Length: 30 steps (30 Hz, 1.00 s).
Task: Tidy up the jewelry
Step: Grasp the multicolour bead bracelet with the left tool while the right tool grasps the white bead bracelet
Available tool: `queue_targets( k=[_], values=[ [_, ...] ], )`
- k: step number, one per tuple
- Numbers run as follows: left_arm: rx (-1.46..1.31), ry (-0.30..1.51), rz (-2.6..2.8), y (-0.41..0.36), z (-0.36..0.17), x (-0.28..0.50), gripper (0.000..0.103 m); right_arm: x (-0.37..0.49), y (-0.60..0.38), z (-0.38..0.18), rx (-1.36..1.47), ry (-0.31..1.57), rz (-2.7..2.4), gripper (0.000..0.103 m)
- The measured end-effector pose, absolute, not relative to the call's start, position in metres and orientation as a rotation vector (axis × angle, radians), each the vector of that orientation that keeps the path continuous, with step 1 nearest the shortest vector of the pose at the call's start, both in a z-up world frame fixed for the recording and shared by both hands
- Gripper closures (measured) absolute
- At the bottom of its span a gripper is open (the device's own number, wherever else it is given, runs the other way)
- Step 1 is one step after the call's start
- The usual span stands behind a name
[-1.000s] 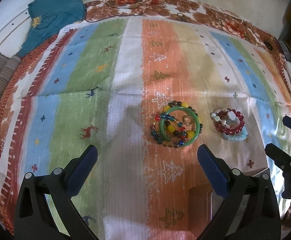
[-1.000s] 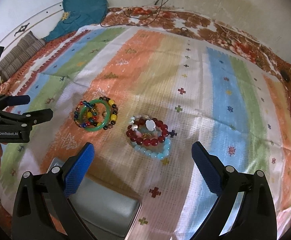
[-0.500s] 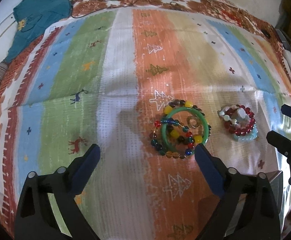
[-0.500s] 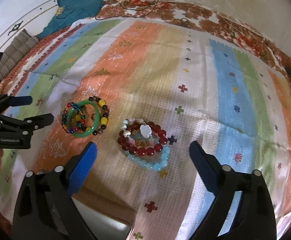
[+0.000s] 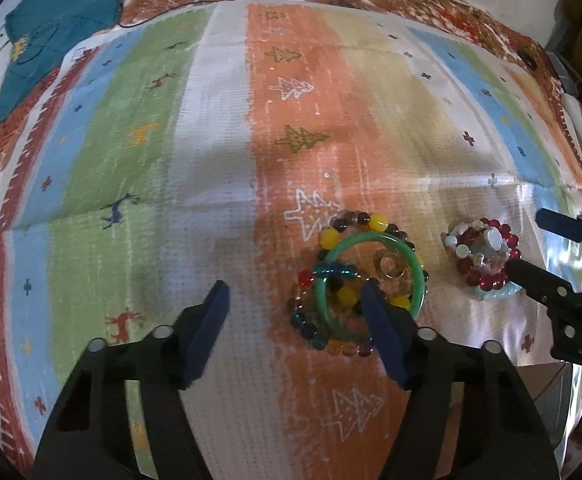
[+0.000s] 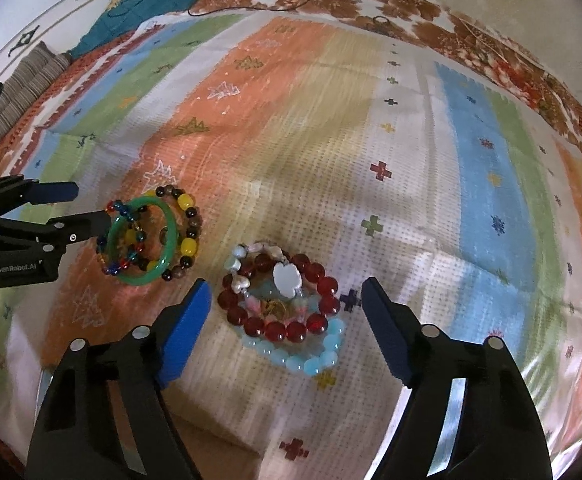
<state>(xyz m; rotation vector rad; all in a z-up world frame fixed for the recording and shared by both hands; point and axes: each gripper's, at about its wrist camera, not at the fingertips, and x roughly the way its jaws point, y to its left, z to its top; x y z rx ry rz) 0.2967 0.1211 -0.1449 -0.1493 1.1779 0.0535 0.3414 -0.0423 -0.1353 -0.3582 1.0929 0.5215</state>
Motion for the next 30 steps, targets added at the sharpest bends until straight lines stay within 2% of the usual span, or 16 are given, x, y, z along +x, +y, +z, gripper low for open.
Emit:
queue_targets(
  k=[3,7,11,12,18,21,22,24,30],
  values=[
    [-0.145,1.192,0.039,0.118,-0.151,0.301,0.049,0.345,-0.039,-0.140,-0.371,1.103,0.522,0.037],
    [-0.152,1.202,0.019,0.116,-0.156,0.307,0.065,0.351,-0.036,-0.148,-0.379,1.118,0.522,0.042],
    [-0.154,1.205,0.003,0.114,-0.159,0.310,0.070,0.355,-0.033,-0.153,-0.385,1.128,0.525,0.049],
    [-0.151,1.206,0.001,0.113,-0.159,0.311,0.074,0.356,-0.032,-0.154,-0.386,1.128,0.525,0.051],
    [-0.140,1.209,-0.001,0.112,-0.159,0.310,0.079,0.357,-0.029,-0.156,-0.402,1.130,0.528,0.065],
    [-0.143,1.209,0.003,0.111,-0.159,0.310,0.084,0.356,-0.029,-0.157,-0.426,1.124,0.516,0.073],
    [-0.141,1.210,0.006,0.112,-0.159,0.310,0.091,0.356,-0.030,-0.158,-0.434,1.123,0.508,0.075],
    [-0.139,1.211,0.012,0.112,-0.159,0.311,0.092,0.357,-0.031,-0.158,-0.438,1.121,0.503,0.082],
    [-0.139,1.215,0.011,0.113,-0.159,0.311,0.093,0.357,-0.032,-0.159,-0.459,1.109,0.505,0.086]
  ],
)
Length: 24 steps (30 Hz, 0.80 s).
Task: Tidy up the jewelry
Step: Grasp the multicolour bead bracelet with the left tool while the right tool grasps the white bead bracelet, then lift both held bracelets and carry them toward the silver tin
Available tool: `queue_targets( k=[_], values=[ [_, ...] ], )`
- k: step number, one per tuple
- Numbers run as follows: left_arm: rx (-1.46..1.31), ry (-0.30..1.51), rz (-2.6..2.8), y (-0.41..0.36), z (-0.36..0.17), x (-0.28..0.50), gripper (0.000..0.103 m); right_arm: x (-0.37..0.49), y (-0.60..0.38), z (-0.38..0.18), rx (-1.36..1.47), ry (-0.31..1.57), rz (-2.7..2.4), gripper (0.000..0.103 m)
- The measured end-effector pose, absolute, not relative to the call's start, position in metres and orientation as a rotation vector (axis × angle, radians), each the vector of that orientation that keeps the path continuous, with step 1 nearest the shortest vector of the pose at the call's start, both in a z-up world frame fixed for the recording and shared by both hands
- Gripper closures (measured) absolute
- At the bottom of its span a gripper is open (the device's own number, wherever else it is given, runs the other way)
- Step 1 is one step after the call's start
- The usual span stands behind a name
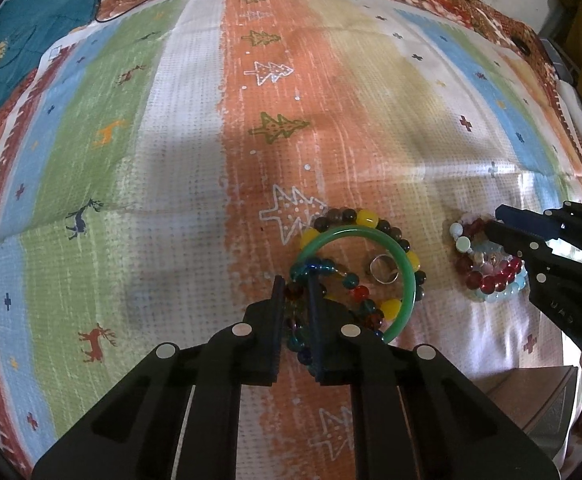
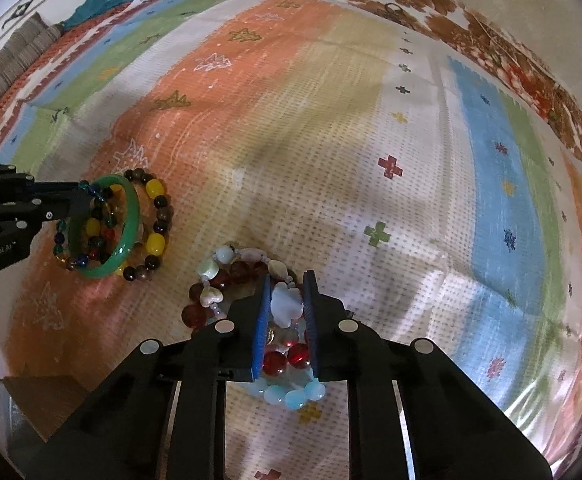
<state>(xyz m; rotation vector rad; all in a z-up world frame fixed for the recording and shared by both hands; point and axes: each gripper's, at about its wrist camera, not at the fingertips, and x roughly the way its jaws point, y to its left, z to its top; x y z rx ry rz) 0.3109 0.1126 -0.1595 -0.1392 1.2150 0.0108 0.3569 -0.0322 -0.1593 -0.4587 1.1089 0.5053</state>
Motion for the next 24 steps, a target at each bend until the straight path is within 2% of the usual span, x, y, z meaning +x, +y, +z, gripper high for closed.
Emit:
queue_targets(
  k=[9,24],
  values=[
    [-0.145,1.201,0.022,0.114,-0.148,0.308,0.094,0.352,-0.034,-0.154,-0.450,1.099,0.506,0.086],
    [-0.088,1.154,0.020,0.093,-0.114,0.295,0.094,0.338,-0.047,-0.114,-0.390,1.030,0.500,0.086]
  ],
)
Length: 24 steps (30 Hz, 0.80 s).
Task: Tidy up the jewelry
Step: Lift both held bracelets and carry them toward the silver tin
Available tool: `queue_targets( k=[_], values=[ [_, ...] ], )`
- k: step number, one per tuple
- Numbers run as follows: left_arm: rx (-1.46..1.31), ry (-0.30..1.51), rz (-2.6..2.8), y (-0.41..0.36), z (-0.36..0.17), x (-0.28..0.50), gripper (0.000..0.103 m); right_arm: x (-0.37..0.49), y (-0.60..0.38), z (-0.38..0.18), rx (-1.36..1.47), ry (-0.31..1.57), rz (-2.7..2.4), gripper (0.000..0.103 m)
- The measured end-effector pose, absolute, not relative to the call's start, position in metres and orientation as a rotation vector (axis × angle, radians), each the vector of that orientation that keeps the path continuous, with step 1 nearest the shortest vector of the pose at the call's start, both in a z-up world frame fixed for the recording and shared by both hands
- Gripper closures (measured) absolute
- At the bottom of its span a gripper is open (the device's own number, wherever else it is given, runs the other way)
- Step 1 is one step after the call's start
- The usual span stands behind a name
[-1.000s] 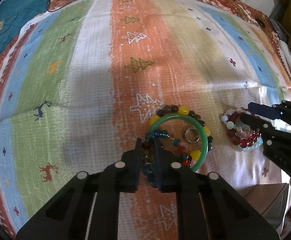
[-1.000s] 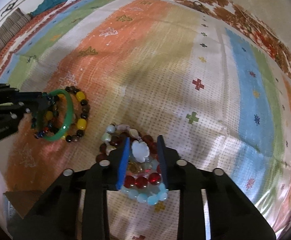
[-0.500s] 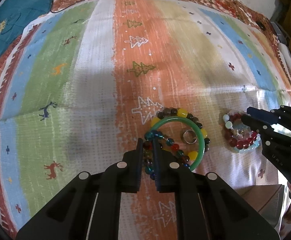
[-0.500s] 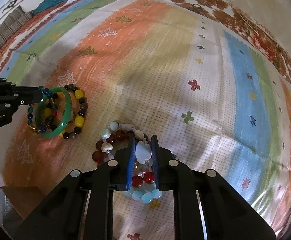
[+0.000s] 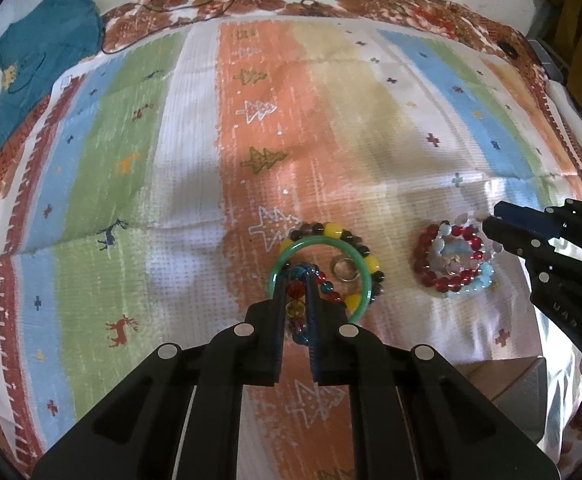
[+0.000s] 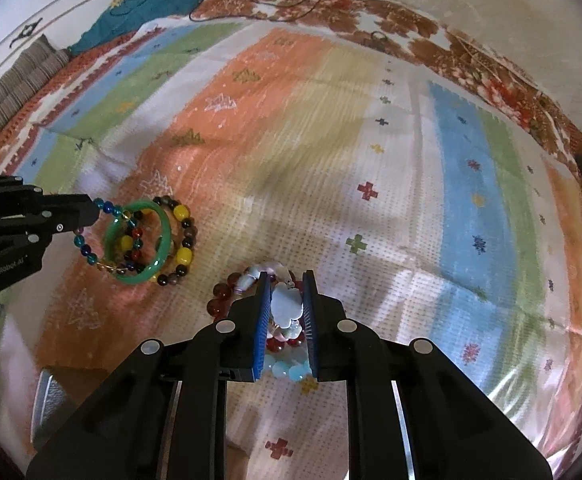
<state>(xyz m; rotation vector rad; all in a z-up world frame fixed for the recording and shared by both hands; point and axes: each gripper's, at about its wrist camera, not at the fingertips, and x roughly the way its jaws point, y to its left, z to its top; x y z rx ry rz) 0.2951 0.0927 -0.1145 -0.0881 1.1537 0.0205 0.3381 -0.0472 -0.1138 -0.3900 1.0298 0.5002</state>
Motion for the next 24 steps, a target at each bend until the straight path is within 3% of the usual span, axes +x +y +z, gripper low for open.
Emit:
queue_targets(
  k=[24],
  values=[
    [-0.111,1.074,-0.010,0.071,-0.068,0.256,0.094,0.298,-0.075,-0.068,-0.285,0.958,0.481,0.086]
  ],
)
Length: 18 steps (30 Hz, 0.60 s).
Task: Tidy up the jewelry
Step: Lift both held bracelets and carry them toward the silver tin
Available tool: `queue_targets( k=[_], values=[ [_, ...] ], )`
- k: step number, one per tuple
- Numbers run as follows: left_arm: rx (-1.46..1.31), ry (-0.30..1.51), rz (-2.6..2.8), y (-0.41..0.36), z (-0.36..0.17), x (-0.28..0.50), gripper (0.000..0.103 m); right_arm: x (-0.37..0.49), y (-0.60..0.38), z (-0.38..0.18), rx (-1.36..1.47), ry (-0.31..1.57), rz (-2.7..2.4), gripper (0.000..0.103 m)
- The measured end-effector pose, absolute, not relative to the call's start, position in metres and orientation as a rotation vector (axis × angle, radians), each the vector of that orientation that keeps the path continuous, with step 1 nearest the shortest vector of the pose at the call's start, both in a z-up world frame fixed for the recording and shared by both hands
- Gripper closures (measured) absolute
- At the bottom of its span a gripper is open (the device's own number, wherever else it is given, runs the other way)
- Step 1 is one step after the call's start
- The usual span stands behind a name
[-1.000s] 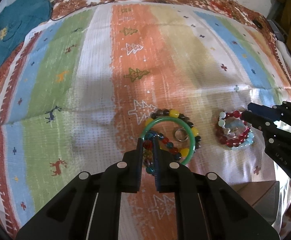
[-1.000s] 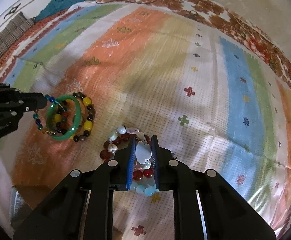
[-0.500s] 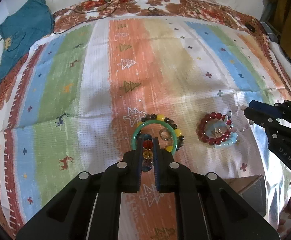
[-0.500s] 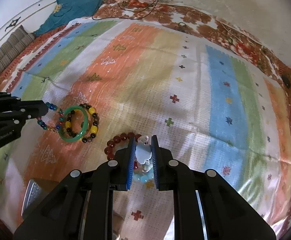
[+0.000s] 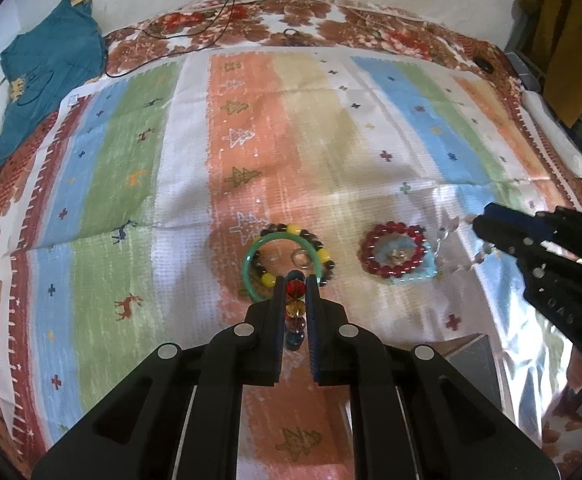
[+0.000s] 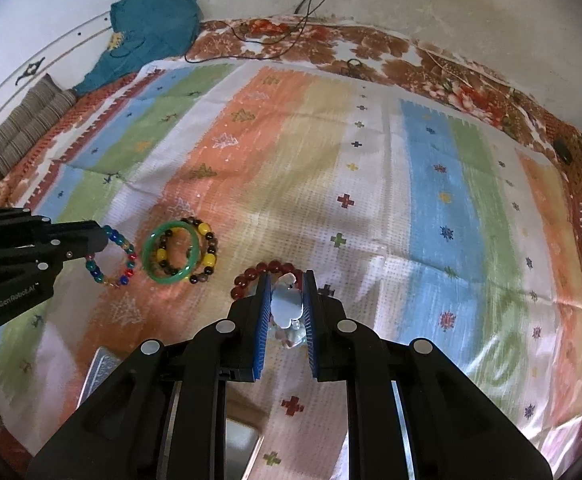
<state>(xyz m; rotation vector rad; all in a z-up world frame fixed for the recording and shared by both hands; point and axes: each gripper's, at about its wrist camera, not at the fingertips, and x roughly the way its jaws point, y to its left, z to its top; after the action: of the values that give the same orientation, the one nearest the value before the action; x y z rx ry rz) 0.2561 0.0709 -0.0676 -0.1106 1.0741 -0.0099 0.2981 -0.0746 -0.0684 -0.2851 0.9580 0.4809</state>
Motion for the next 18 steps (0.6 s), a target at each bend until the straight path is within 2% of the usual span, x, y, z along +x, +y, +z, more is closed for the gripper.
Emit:
queue_targets(
  k=[18],
  values=[
    [-0.147,0.977,-0.070,0.050,-0.020,0.206,0.094,0.259,-0.093,-0.047,-0.231,0.912,0.501,0.086]
  ],
)
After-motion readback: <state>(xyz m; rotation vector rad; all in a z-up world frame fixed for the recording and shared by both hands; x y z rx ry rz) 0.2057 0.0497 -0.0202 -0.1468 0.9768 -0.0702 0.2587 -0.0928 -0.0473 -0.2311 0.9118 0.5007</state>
